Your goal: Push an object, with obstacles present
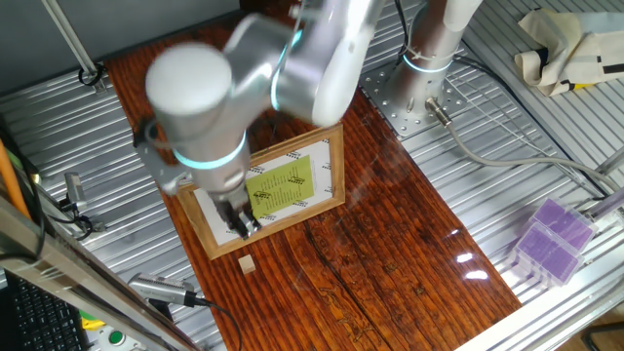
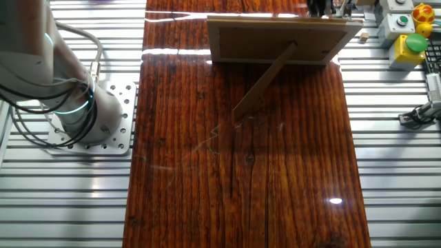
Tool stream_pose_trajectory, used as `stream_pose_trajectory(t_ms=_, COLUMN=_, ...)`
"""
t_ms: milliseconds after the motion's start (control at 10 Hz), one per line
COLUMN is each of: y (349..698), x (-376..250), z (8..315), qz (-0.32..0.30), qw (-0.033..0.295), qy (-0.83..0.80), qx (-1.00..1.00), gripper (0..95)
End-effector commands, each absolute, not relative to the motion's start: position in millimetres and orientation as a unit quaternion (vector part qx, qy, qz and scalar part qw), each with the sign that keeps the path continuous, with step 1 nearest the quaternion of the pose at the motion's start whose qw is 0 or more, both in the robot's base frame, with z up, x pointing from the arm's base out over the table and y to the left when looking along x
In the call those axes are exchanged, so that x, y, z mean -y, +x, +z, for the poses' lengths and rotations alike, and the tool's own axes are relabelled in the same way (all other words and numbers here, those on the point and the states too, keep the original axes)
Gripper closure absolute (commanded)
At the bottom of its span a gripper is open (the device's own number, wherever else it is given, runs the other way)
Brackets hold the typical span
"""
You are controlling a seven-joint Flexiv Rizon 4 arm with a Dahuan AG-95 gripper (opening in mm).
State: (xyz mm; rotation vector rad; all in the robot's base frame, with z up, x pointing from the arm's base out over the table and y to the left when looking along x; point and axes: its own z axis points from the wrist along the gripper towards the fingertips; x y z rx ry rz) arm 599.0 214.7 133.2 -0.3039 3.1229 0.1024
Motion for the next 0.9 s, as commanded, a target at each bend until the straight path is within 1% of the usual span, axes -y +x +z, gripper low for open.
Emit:
stream_pose_trajectory(t_ms=100, y=597, x=-214, z=122, qz=0.030, qw=0.003, qy=-0.099, qx=-0.995, gripper=95.0)
stream_pose_trajectory(t_ms=900, y=598, x=-220, z=84, qz=0.027, qw=0.002, qy=-0.095, qx=-0.995, gripper=95.0)
